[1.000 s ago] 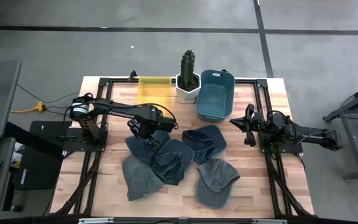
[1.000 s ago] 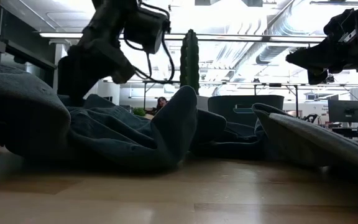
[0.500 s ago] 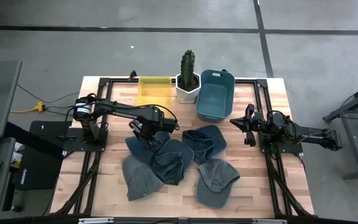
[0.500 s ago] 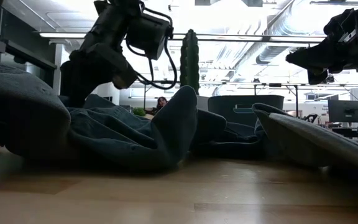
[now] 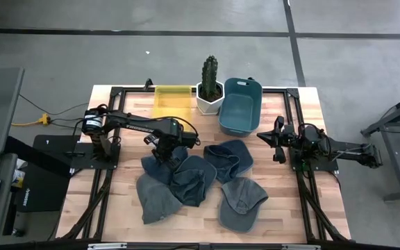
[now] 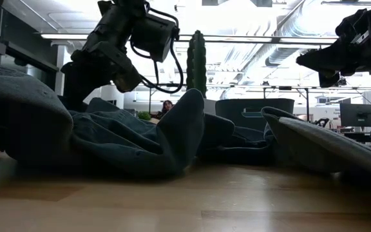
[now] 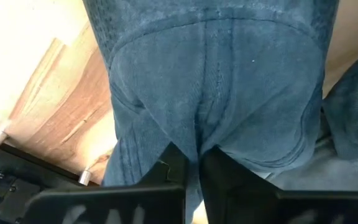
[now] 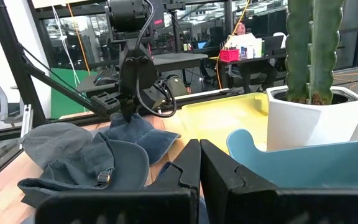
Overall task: Pick & Place hat
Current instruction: Put the left blue cap into the yellow bin
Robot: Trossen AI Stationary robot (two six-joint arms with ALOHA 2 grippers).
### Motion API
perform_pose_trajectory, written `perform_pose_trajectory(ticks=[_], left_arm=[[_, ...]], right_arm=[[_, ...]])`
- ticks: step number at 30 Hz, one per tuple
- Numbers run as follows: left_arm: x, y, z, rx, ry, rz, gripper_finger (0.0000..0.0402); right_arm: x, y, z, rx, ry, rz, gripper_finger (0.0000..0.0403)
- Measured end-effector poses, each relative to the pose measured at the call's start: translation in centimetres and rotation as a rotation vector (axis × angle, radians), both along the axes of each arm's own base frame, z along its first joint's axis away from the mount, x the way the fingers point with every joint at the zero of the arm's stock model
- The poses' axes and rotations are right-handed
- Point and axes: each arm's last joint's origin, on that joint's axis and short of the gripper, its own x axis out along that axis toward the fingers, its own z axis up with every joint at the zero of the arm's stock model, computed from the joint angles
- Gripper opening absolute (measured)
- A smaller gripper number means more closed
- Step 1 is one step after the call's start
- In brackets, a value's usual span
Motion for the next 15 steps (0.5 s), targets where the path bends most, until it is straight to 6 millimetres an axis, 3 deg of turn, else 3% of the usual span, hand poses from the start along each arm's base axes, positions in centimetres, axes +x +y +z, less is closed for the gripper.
perform_pose_trajectory(ticks=[15], left_arm=[[0.0, 0.0, 1.0, 0.003, 0.016, -0.019, 0.0001]], right_arm=[[0.0, 0.0, 0.0, 0.0, 0.0, 0.0, 0.0001]])
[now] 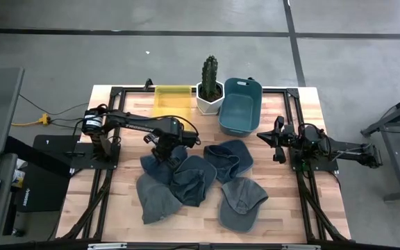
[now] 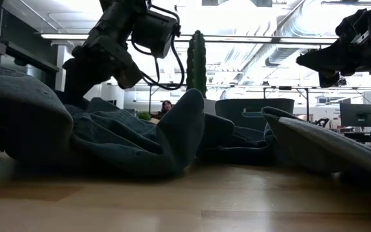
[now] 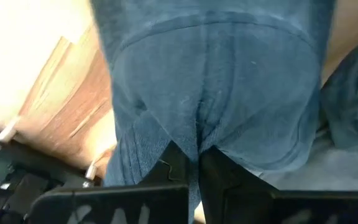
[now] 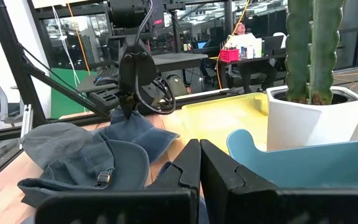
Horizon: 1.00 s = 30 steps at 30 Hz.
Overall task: Pick & Place hat
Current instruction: Put the left blue cap into the yellow bin
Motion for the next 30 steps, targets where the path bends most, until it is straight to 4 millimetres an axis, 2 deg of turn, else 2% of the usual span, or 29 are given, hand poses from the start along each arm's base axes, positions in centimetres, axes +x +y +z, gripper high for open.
perform_pose_trajectory(ticks=[13, 20, 30], left_arm=[[-0.6, 0.3, 2.9, 0.029, -0.023, 0.027, 0.0], [-1.6, 0.4, 4.5, 0.035, -0.043, 0.082, 0.0], [-4.2, 0.4, 7.9, 0.072, -0.121, 0.232, 0.0]], right_arm=[[0.0, 0.0, 0.0, 0.0, 0.0, 0.0, 0.0001], [0.0, 0.0, 0.0, 0.0, 0.0, 0.0, 0.0001], [0.0, 0.0, 0.0, 0.0, 0.0, 0.0, 0.0001]])
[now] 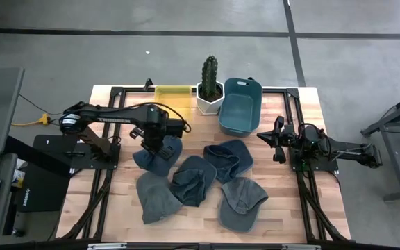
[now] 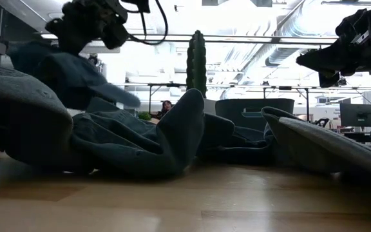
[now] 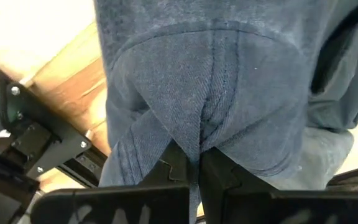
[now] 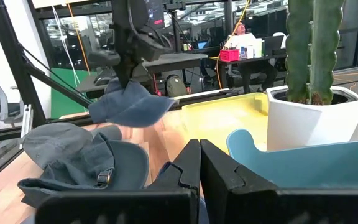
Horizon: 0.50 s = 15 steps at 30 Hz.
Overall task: Pick & Place hat
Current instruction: Put the left blue cap into the yellow bin
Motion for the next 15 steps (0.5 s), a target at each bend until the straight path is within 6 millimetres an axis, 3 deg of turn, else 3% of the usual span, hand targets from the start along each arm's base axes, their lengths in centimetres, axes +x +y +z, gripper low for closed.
perform_pose_trajectory(ticks=[8, 15], left_arm=[[-1.4, 1.4, 1.8, 0.053, -0.085, 0.146, 0.0], [-0.8, 3.9, 2.3, 0.087, -0.224, 0.229, 0.0]], right_arm=[[0.0, 0.0, 0.0, 0.0, 0.0, 0.0, 0.0001], [0.0, 0.0, 0.0, 0.0, 0.0, 0.0, 0.0001]])
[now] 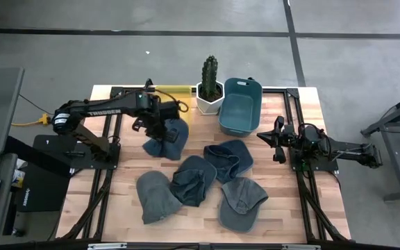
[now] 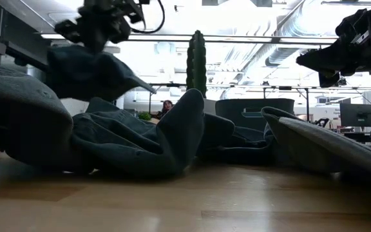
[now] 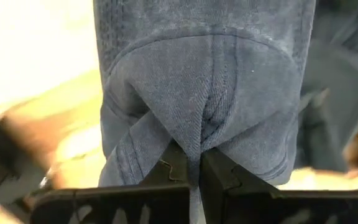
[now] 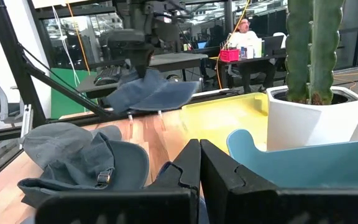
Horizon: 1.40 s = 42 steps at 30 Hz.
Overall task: Pick & Place hat
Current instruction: Put the left blue cap into the yellow bin
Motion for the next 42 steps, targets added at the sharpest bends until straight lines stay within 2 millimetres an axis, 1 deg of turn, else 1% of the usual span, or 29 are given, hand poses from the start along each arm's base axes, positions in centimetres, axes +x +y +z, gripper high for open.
perform_pose_trajectory(ticks=[9, 16, 21, 26, 30, 35, 38, 42], left_arm=[[-0.1, 4.3, 0.2, 0.061, -0.103, 0.095, 0.0], [-1.2, 7.8, 0.3, 0.117, -0.133, 0.193, 0.0], [-1.5, 10.6, -0.5, 0.146, -0.126, 0.24, 0.0], [-0.8, 13.0, -2.0, 0.144, -0.136, 0.253, 0.0], [-0.4, 14.2, -3.1, 0.128, -0.129, 0.255, 0.0], [0.1, 15.2, -4.7, 0.11, -0.09, 0.257, 0.0], [0.6, 15.7, -5.3, 0.114, -0.104, 0.249, 0.0], [1.1, 16.2, -6.7, 0.101, -0.065, 0.251, 0.0]], right_arm=[[0.0, 0.0, 0.0, 0.0, 0.0, 0.0, 0.0001], [0.0, 0.0, 0.0, 0.0, 0.0, 0.0, 0.0001], [0.0, 0.0, 0.0, 0.0, 0.0, 0.0, 0.0001], [0.0, 0.0, 0.0, 0.0, 0.001, 0.0, 0.0001], [0.0, 0.0, 0.0, 0.0, 0.0, 0.0, 0.0001], [0.0, 0.0, 0.0, 0.0, 0.0, 0.0, 0.0001], [0.0, 0.0, 0.0, 0.0, 0.0, 0.0, 0.0001], [0.0, 0.0, 0.0, 0.0, 0.0, 0.0, 0.0001]])
